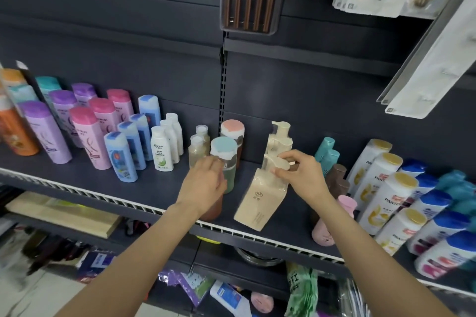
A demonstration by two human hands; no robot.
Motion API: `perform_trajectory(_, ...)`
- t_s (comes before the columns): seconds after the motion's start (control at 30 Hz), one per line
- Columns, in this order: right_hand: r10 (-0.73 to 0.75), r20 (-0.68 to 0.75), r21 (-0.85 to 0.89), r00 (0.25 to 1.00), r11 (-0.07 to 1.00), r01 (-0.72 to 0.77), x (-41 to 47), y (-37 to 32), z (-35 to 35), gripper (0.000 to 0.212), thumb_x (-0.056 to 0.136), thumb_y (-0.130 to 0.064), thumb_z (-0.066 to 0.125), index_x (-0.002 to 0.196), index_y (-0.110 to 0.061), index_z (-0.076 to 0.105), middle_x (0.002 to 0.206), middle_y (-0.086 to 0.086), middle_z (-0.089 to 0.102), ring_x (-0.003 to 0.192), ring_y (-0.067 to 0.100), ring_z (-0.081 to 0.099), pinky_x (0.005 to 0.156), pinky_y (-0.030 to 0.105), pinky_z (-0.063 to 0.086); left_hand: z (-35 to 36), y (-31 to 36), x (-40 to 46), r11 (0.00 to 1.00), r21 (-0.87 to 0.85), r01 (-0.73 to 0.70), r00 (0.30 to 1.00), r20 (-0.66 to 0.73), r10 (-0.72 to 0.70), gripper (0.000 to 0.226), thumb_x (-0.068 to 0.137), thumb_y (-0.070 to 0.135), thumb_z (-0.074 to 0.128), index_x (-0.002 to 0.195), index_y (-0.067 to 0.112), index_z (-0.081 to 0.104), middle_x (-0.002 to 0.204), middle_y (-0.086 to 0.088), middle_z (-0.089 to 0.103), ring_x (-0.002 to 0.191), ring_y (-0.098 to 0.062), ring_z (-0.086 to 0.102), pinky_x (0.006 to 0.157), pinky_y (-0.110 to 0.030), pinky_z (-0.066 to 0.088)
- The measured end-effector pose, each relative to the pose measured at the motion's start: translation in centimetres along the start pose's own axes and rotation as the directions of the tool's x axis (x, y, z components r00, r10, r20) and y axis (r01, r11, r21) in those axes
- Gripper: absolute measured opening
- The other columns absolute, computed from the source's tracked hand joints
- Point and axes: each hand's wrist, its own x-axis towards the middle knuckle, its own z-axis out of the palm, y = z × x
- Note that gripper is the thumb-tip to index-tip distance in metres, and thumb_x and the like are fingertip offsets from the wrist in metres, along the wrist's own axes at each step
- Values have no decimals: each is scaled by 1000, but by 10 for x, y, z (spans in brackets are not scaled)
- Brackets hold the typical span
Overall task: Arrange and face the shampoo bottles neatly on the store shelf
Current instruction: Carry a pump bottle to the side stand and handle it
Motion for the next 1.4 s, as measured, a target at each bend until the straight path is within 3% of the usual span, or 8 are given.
perform_trajectory(0.13, -5, -44, 168, 999, 986, 12, 0, -15, -14, 25, 73, -14, 78, 83, -34, 66, 89, -11, 67, 81, 10, 63, 81, 32, 53, 3, 19, 7, 949, -311, -51, 954, 265, 138, 73, 88, 34, 62, 147, 16, 24, 149, 2, 32, 137, -14, 29, 110, -25, 23)
perform_trajectory(0.3, 40, -1, 373, 999, 927, -37, 0, -19, -34, 25, 78, -7, 73, 98, -21, 70, 100, 0, 71, 95, 23, 66, 78, 33, 56, -6, 31, 14, 840, -541, 27, 951, 273, 145, 47, 83, 30, 69, 125, 19, 49, 115, 7, 59, 106, -12, 57, 90, -29, 48)
perform_trajectory(0.53, 319, 291, 500, 902, 753, -428, -4, -27, -65, 19, 94, -22, 54, 109, -20, 65, 103, 7, 66, 94, 21, 68, 80, 30, 57, -18, 47, 17, 973, -193, -124, 984, 104, 146, 51, 83, 45, 63, 120, 14, 44, 116, -1, 51, 106, -18, 47, 89, -33, 42)
perform_trajectory(0.7, 516, 236, 341, 824, 750, -567, 2, -32, -73, 41, 83, -42, 67, 95, -4, 63, 76, 17, 70, 69, 24, 72, 64, 29, 60, -20, 65, 18, 979, 76, -188, 982, 0, 189, 49, 84, 52, 58, 117, 19, 41, 118, 2, 47, 108, -17, 44, 72, -29, 44)
perform_trajectory(0.9, 426, 155, 435, 891, 781, -449, -2, -25, -83, 14, 85, -10, 61, 86, 4, 65, 88, 19, 69, 70, 26, 72, 58, 23, 58, -14, 75, 19, 976, 48, -211, 977, -29, 212, 52, 80, 51, 63, 116, 21, 41, 115, 4, 45, 107, -16, 44, 70, -31, 48)
perform_trajectory(1.07, 291, 80, 346, 953, 889, -301, -5, -27, -88, 17, 88, -7, 57, 84, 4, 69, 81, 16, 71, 68, 24, 72, 62, 25, 59, -16, 75, 35, 942, -297, -157, 959, 183, 218, 91, 65, 48, 78, 140, 25, 31, 129, 8, 38, 118, -9, 36, 98, -33, 41)
perform_trajectory(1.2, 213, 103, 343, 972, 909, -236, -8, -26, -95, 14, 88, -4, 56, 89, 4, 68, 84, 17, 69, 67, 21, 70, 61, 25, 58, -19, 74, 37, 870, -483, -101, 940, 239, 242, 101, 62, 38, 84, 143, 24, 25, 132, 11, 38, 116, -4, 38, 96, -19, 32)
perform_trajectory(1.4, 126, 208, 301, 970, 935, -186, -11, -19, -107, 18, 89, -1, 59, 104, -5, 66, 102, 20, 68, 87, 25, 69, 70, 29, 59, -16, 75, 35, 911, -381, -157, 969, 116, 216, 99, 55, 45, 82, 137, 31, 29, 126, 11, 43, 113, -7, 41, 96, -34, 43)
